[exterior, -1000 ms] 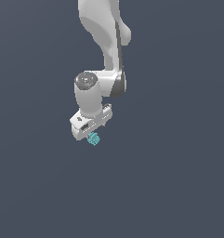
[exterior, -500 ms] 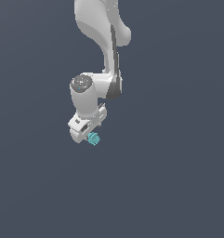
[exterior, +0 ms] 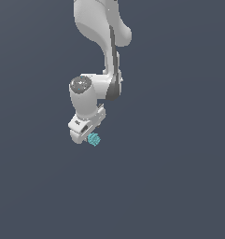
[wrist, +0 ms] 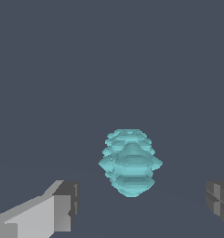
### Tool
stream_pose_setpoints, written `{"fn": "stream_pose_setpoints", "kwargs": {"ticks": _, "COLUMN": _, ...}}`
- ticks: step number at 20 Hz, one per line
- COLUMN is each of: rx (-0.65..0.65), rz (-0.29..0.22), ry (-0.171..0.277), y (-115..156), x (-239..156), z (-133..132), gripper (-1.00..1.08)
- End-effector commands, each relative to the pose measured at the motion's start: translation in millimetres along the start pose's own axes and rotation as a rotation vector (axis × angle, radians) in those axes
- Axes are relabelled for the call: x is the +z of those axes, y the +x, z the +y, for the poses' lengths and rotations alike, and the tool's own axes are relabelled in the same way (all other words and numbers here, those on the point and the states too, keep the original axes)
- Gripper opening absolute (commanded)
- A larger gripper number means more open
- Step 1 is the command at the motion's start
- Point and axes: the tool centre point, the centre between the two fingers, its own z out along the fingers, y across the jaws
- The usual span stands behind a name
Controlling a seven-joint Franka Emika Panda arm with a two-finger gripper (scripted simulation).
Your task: Pick up the object and move it to a goal position.
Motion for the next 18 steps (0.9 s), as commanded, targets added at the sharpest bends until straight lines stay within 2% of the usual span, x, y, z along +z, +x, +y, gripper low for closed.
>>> {"fn": "stream_pose_setpoints", "kwargs": {"ticks": 1, "rx": 0.000, "rz": 0.000, "ry": 0.000, "y": 0.0, "x": 1.4, "z": -0.1, "gripper": 1.00}}
{"fn": "stream_pose_setpoints", "kwargs": {"ticks": 11, "rx": -0.004, "rz": 0.000, "ry": 0.000, "y": -0.4, "x": 42.8, "z": -1.2, "gripper": 1.00}}
{"fn": "stream_pose_setpoints", "kwargs": {"ticks": 16, "rx": -0.005, "rz": 0.000, "ry": 0.000, "y": 0.0, "x": 50.1, "z": -0.2, "gripper": 1.00}}
{"fn": "stream_pose_setpoints", "kwargs": {"ticks": 17, "rx": -0.005, "rz": 0.000, "ry": 0.000, "y": 0.0, "x": 50.1, "z": -0.2, "gripper": -1.00}}
{"fn": "stream_pose_setpoints", "kwargs": {"ticks": 18, "rx": -0.005, "rz": 0.000, "ry": 0.000, "y": 0.0, "x": 50.1, "z": -0.2, "gripper": -1.00}}
